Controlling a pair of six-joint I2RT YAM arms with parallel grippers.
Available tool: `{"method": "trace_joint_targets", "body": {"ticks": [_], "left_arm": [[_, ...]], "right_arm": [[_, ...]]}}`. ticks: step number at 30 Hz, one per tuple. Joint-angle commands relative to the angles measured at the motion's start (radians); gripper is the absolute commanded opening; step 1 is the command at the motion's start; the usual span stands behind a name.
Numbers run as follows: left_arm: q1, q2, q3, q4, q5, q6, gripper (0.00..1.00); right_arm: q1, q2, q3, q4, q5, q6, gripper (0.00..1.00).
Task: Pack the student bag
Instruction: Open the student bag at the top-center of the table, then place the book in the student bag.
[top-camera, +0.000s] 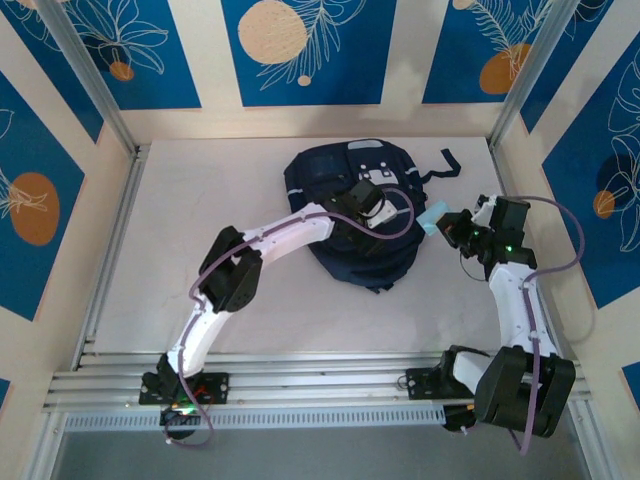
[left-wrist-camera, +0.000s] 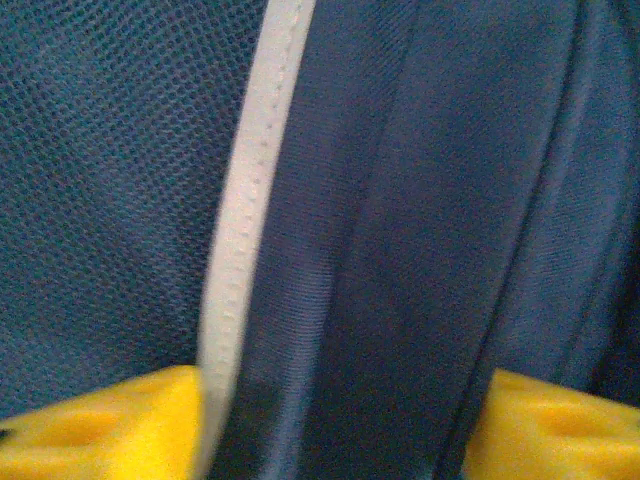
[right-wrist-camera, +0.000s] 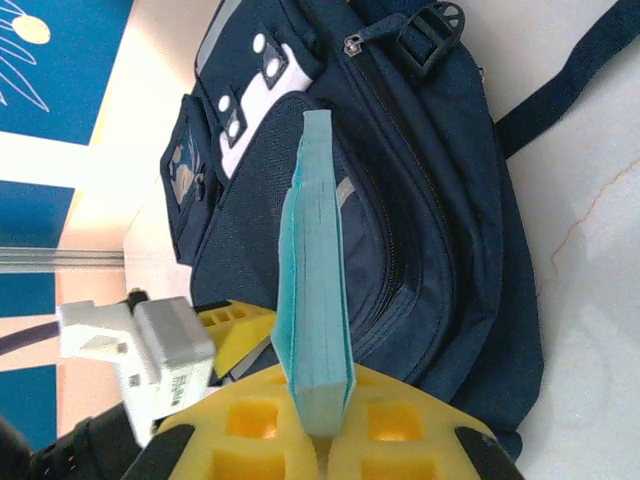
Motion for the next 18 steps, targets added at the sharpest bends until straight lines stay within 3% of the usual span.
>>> {"method": "trace_joint_targets", "body": {"ticks": [1,3,4,10,18], "left_arm": [[-0.003,0.016,0.051,-0.035,-0.063,0.076,0.34],[-0.001,0.004,0.056,-0.036,-0.048,0.072,0.05],[-0.002,-0.004,0.059,-0.038,-0.043,0.064,0.00],[0.015,-0.080,0.117,-0.073,0.082,-0.074,0.00],[0.046,-0.081,0.283,-0.149,0.213,-0.270,0.00]], "right_arm": [[-0.008,-0.030,-0.022,-0.014,-0.040,0.012,0.00],[-0.008,-0.036,-0.036,-0.010,-0.052,0.020,0.00],[-0.007,-0.037,-0.045,-0.006,-0.058,0.026,0.00],[0.016,-0.039,-0.113,0.083,-0.124,0.099,0.00],[0.194,0.044,-0.129,0.321,-0.082,0.240,0.00]]}}
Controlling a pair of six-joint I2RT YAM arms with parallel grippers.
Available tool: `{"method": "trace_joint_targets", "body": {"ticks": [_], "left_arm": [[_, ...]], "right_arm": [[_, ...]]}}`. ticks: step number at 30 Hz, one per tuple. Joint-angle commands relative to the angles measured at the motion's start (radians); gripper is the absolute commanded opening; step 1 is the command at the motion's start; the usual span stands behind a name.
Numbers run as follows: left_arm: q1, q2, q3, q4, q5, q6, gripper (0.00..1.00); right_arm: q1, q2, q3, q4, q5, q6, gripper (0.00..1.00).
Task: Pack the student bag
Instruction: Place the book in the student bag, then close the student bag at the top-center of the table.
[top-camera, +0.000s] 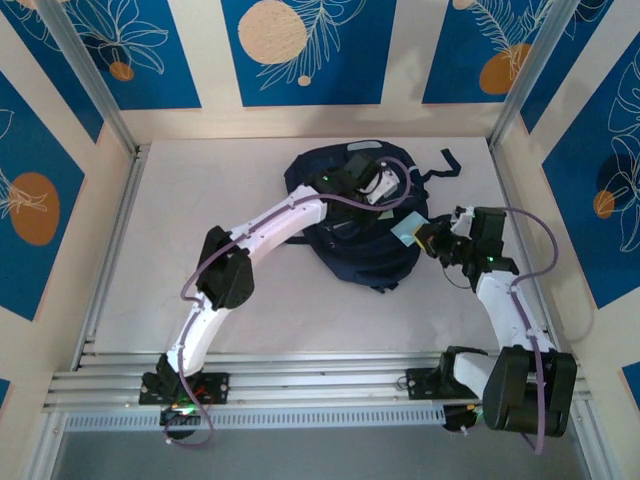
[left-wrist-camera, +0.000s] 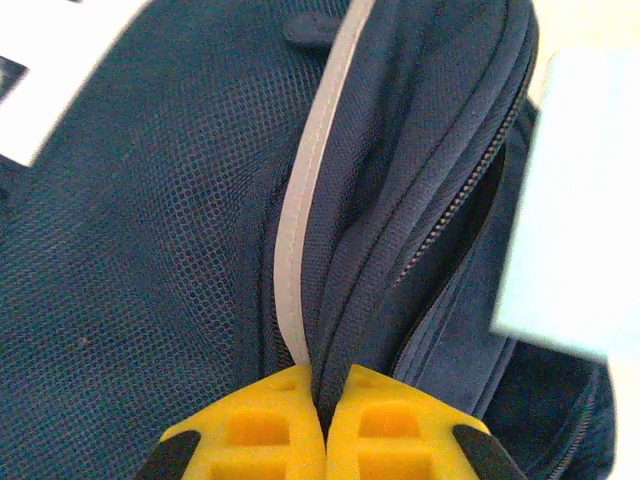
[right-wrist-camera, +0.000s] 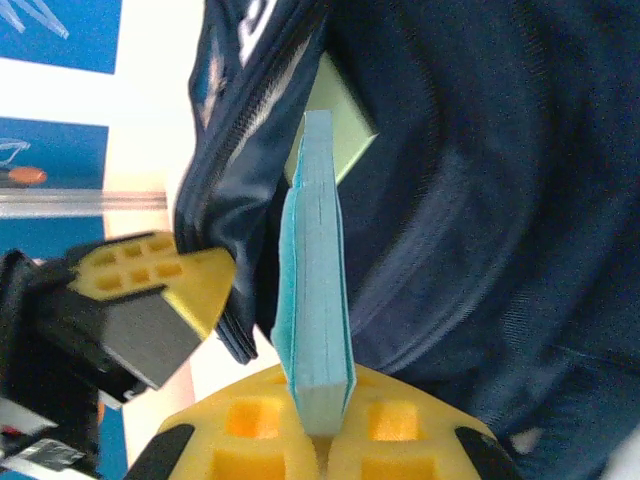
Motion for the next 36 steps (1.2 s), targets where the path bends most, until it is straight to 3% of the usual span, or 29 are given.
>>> {"method": "trace_joint_targets", "body": {"ticks": [1,9,14,16,22,26,30,32,35,36], "left_arm": [[0.005,-0.075,0.050,0.006,0.112,-0.110,0.00],[0.006,-0.100,0.045,0.043,0.197,-0.208,0.00],[0.008,-0.104,0.036,0.069,0.178,-0.236,0.00],[0.014,-0.104,0.023,0.085,0.183,-0.254,0.00],[0.038,-0.111,-0.018,0.125,0.195,-0.291,0.00],[0.054,-0.106,-0.037,0.133,0.188,-0.299,0.00],[0.066,-0.097,-0.047,0.130,0.193,-0.306,0.00],[0.074,-0.098,-0.053,0.130,0.202,-0.313,0.18],[0.092,-0.118,-0.090,0.140,0.195,-0.332,0.58],[0.100,-0.132,-0.119,0.151,0.186,-0.337,0.63]], "right_arm": [[0.066,0.051,0.014,0.162,0.009,0.092,0.00],[0.230,0.312,0.062,0.552,0.141,0.253,0.00],[0.290,0.464,0.109,0.646,0.197,0.315,0.00],[0.297,0.498,0.109,0.647,0.223,0.326,0.05],[0.252,0.475,0.086,0.562,0.188,0.303,0.28],[0.211,0.331,0.093,0.299,0.189,0.171,0.46],[0.162,0.173,0.096,0.035,0.213,0.025,0.56],[0.136,0.116,0.094,-0.054,0.227,-0.024,0.58],[0.097,0.073,0.078,-0.097,0.233,-0.060,0.64],[0.084,0.074,0.075,-0.090,0.221,-0.068,0.67]]}}
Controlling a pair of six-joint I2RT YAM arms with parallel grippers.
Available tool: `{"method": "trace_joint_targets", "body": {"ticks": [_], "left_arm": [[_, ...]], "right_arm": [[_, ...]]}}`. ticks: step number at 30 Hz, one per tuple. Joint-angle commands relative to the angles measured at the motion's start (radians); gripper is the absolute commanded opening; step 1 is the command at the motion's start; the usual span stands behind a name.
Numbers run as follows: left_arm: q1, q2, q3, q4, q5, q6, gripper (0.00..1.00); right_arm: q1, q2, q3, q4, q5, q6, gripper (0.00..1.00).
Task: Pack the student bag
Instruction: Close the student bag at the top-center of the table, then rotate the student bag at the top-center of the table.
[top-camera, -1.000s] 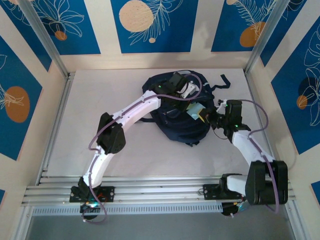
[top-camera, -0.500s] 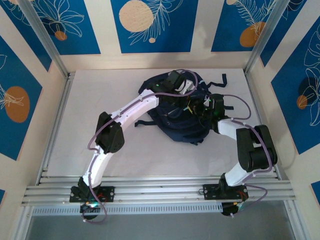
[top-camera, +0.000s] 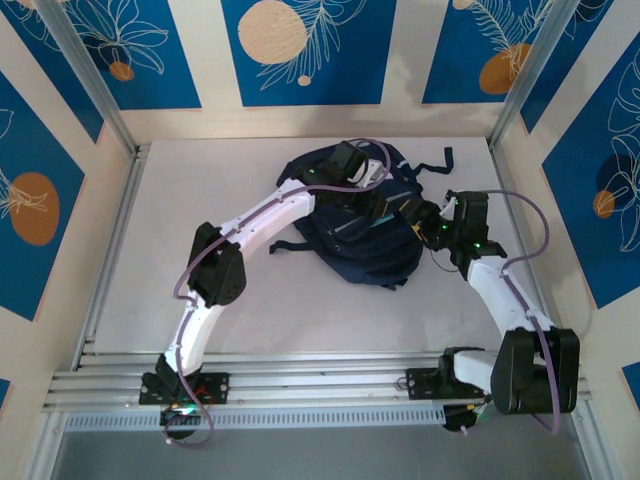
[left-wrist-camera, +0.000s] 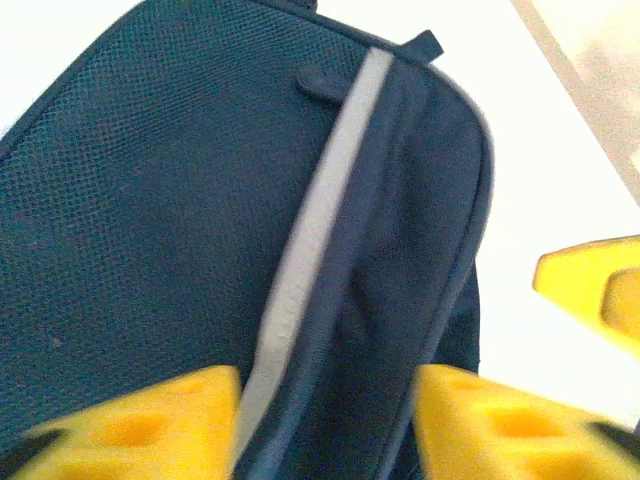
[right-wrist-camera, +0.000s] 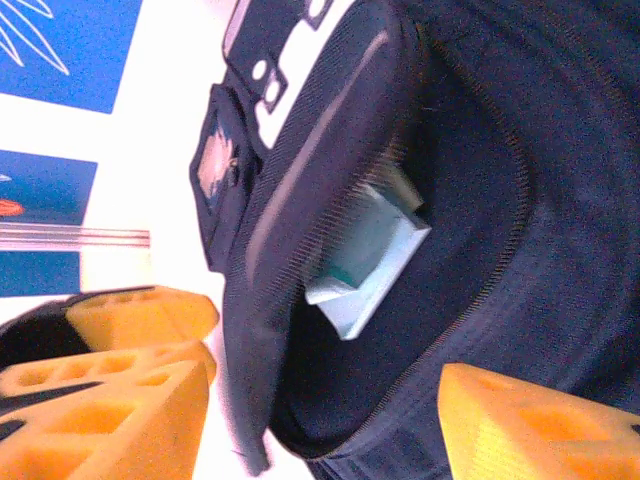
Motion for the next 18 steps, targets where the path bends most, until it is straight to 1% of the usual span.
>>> {"method": "trace_joint_targets", "body": {"ticks": [1,2,4,6,10,11,14,16,18], "left_arm": [[0.042,-0.100,-0.065,0.057,0.008,-0.029,0.67],[0.056,-0.120,-0.104,0.075,-0.003,-0.038,0.71],[0.085,-0.159,-0.192,0.121,-0.011,-0.062,0.75],[0.124,-0.205,-0.303,0.188,-0.014,-0.100,0.76],[0.194,-0.254,-0.465,0.287,-0.012,-0.156,0.77],[0.208,-0.256,-0.495,0.313,0.011,-0.168,0.77],[0.225,-0.245,-0.549,0.390,0.080,-0.170,0.71],[0.224,-0.231,-0.565,0.426,0.102,-0.157,0.68],[0.224,-0.203,-0.562,0.446,0.146,-0.155,0.63]], "right_arm": [[-0.034,0.001,-0.018,-0.127,-0.011,-0.091,0.70],[-0.038,0.011,-0.017,-0.106,-0.028,-0.095,0.72],[-0.038,0.041,-0.013,-0.072,-0.046,-0.101,0.76],[-0.038,0.085,-0.006,-0.042,-0.053,-0.100,0.78],[-0.037,0.156,-0.004,0.008,-0.059,-0.093,0.79],[-0.034,0.170,-0.012,0.029,-0.059,-0.092,0.79],[-0.034,0.196,-0.033,0.075,-0.051,-0.091,0.78],[-0.033,0.210,-0.041,0.095,-0.050,-0.091,0.78],[-0.030,0.226,-0.048,0.116,-0.059,-0.092,0.77]]}}
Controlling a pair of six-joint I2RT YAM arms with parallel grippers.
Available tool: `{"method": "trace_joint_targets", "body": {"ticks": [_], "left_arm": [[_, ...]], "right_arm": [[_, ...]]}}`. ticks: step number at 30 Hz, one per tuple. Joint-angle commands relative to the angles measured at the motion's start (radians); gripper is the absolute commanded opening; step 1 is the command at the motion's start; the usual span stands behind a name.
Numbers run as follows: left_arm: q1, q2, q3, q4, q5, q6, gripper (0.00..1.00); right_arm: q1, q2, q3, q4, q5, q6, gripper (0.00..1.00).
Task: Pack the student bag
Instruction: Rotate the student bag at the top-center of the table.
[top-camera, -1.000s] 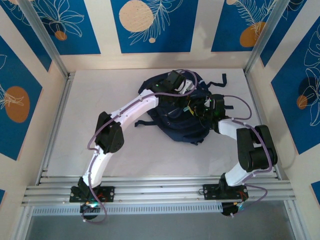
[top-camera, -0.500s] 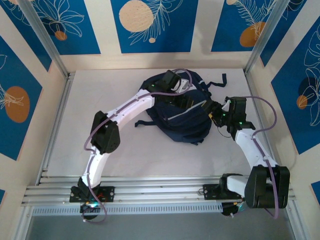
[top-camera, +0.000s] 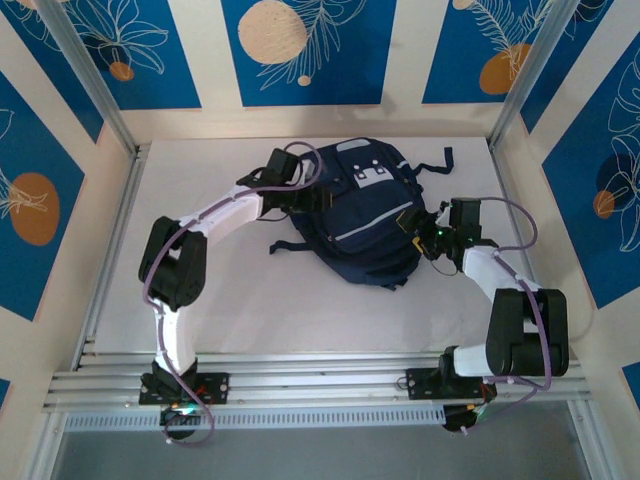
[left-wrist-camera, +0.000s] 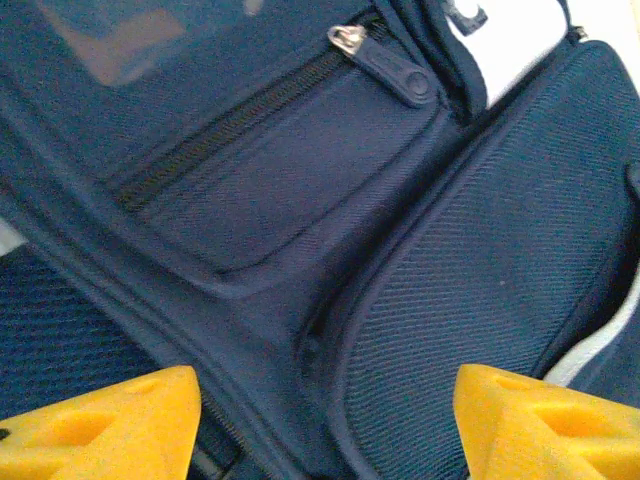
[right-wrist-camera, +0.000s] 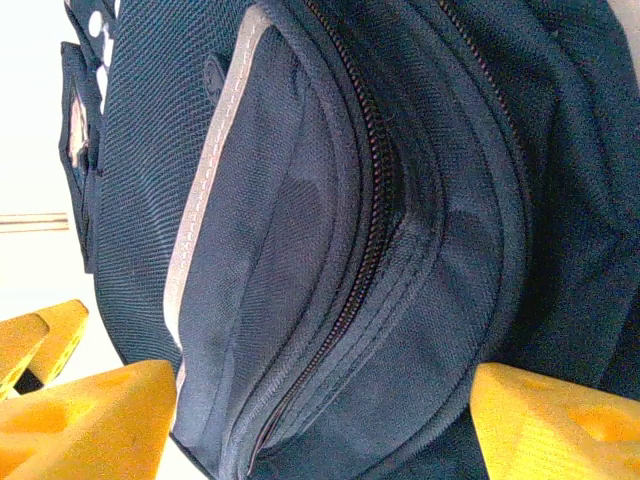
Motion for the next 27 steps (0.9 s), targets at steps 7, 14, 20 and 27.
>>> {"method": "trace_joint_targets", "body": {"ticks": [7,14,20,27], "left_arm": [[-0.049,0.086,-0.005,0.120,0.190,0.003,0.46],[-0.055,0.124,-0.004,0.030,0.112,0.049,0.55],[-0.055,0.157,0.031,-0.005,0.091,0.076,0.58],[-0.058,0.136,-0.009,0.066,0.200,0.025,0.00]], "right_arm": [[0.023,0.075,0.002,0.098,-0.017,-0.035,0.70],[0.029,0.134,0.059,0.102,-0.029,-0.054,0.67],[0.030,0.149,0.077,0.093,-0.031,-0.065,0.66],[0.051,0.221,0.155,0.105,-0.037,-0.105,0.57]]}}
